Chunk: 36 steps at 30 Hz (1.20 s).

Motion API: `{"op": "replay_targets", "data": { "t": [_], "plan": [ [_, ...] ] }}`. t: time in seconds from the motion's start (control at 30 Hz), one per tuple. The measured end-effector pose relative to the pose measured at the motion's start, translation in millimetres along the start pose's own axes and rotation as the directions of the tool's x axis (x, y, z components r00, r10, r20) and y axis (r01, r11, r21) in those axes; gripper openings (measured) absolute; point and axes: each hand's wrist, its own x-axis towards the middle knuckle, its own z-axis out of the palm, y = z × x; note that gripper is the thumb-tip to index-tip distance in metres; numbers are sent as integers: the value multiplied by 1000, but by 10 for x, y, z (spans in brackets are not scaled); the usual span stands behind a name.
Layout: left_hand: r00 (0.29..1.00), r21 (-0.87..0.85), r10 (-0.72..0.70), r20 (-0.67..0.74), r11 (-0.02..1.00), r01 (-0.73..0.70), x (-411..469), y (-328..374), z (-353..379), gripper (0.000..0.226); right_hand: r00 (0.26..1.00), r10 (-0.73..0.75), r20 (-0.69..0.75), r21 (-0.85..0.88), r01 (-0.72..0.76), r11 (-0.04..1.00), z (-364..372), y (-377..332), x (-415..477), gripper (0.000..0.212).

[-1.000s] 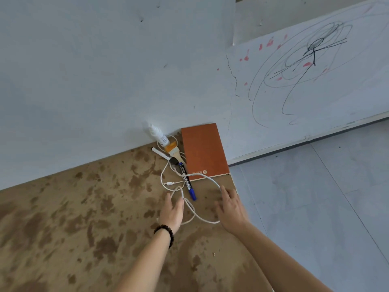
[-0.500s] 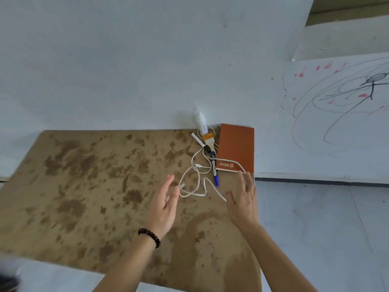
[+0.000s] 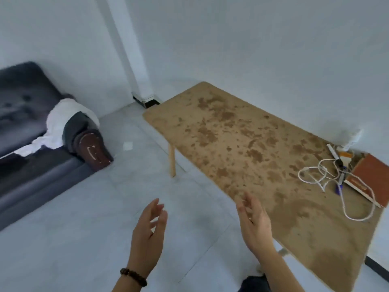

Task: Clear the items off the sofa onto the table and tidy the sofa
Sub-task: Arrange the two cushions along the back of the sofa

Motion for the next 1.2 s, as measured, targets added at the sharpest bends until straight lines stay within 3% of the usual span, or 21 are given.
{"op": "replay_targets", "data": {
  "t": [0.13,0.33,0.43,0.6,0.77,0.93,1.03,1.2],
  "plan": [
    [930,-67,-100,-355,994,82,-432,-568,-1454,32,968,-77,238,77,60,995,955,-753,-428,37],
    [683,-203,-255,-684,966,158,-865,-1160,-2849,33,817,-309,486,171,259,951,2311,-1822,-727,36],
    [603,-258,-320,-731,947,189,-854,-1452,-3215,33,742,-355,569,190,301,935,2938,-2126,-820,39],
    [541,-277,-375,-753,926,256,-545,-1997,-3854,33,645,-353,678,212,289,934,4153,-2404,-882,49],
    [439,-289,-428,-790,892,349,-57,-2395,-4913,32,515,-365,776,230,308,923,5546,-3061,-819,51],
    [292,-315,-404,-867,898,308,224,-2466,-6014,38,311,-452,836,302,428,852,6889,-4182,-1021,56],
    [167,-338,-395,-903,896,288,209,-2661,-6517,40,170,-468,867,354,452,819,7597,-4767,-1388,57],
    [16,-429,-449,-893,862,270,104,-3397,-7325,40,-5,-435,900,384,480,789,8822,-5211,-2094,51]
  ]
}}
